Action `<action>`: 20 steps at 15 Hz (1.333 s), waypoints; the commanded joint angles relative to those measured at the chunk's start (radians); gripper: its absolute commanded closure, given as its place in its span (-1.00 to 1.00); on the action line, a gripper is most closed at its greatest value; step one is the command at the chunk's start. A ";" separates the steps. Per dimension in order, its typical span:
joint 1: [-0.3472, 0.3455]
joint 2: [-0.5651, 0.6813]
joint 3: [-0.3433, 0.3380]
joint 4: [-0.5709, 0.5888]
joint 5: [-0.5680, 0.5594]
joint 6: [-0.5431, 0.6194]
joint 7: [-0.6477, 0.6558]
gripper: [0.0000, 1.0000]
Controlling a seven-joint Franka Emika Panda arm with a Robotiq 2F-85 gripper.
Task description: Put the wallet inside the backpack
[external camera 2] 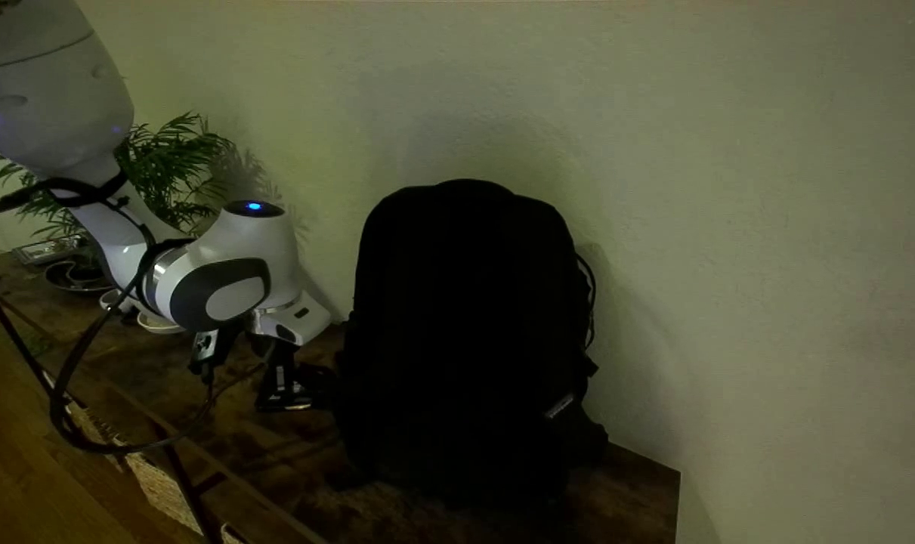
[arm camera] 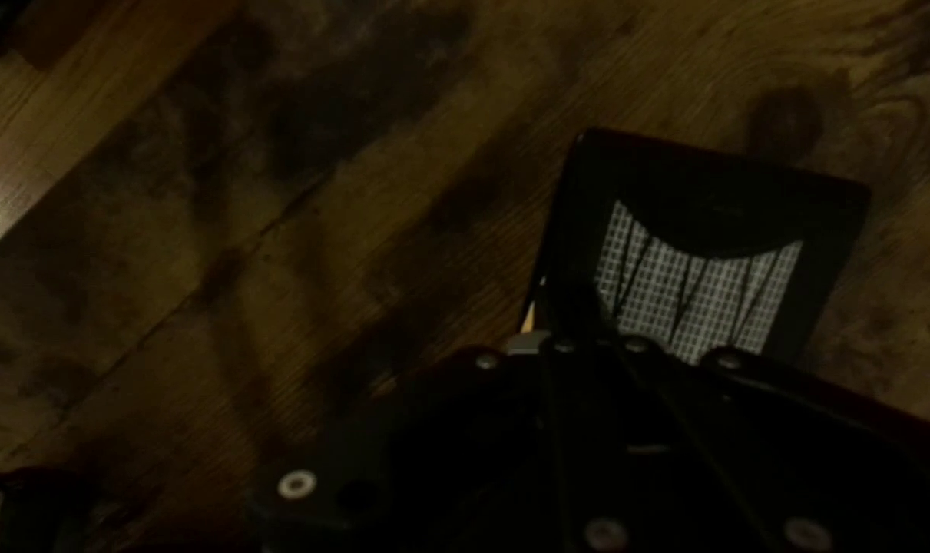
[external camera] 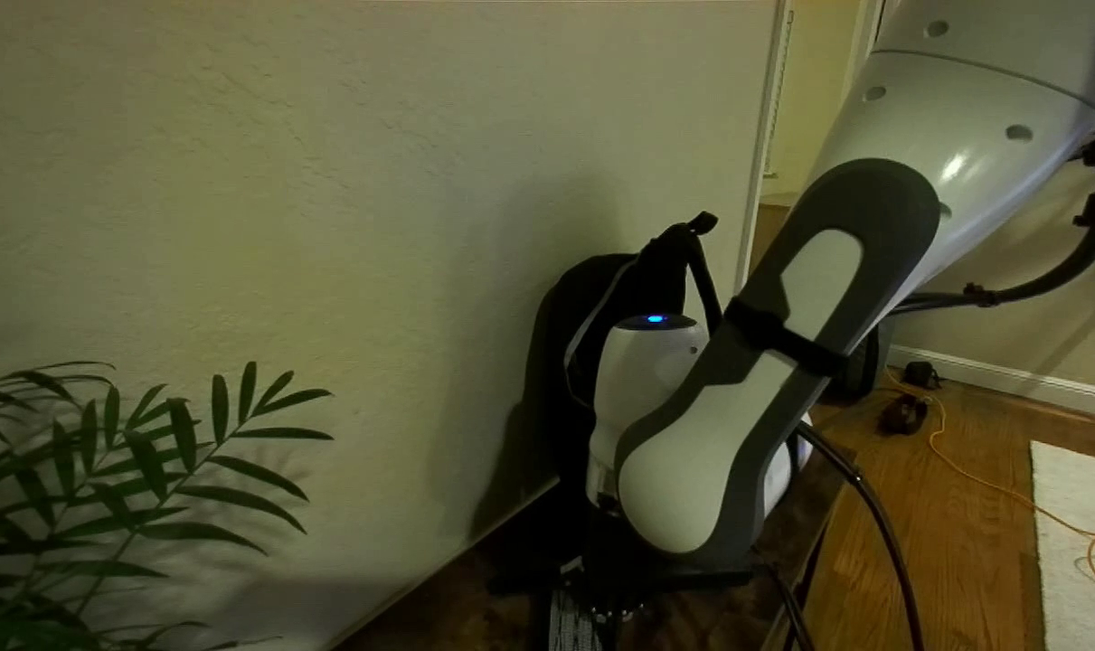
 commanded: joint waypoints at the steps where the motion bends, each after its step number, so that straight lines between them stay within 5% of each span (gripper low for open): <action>1: 0.025 -0.071 -0.021 -0.115 -0.007 -0.004 0.010 0.94; 6: 0.052 -0.136 -0.051 -0.197 -0.046 -0.035 0.005 0.94; 11: 0.137 -0.182 -0.163 -0.211 -0.147 -0.075 0.029 0.95; 17: 0.255 -0.200 -0.281 -0.117 -0.369 -0.279 0.074 0.95; 20: 0.275 -0.186 -0.261 -0.029 -0.490 -0.412 0.092 0.94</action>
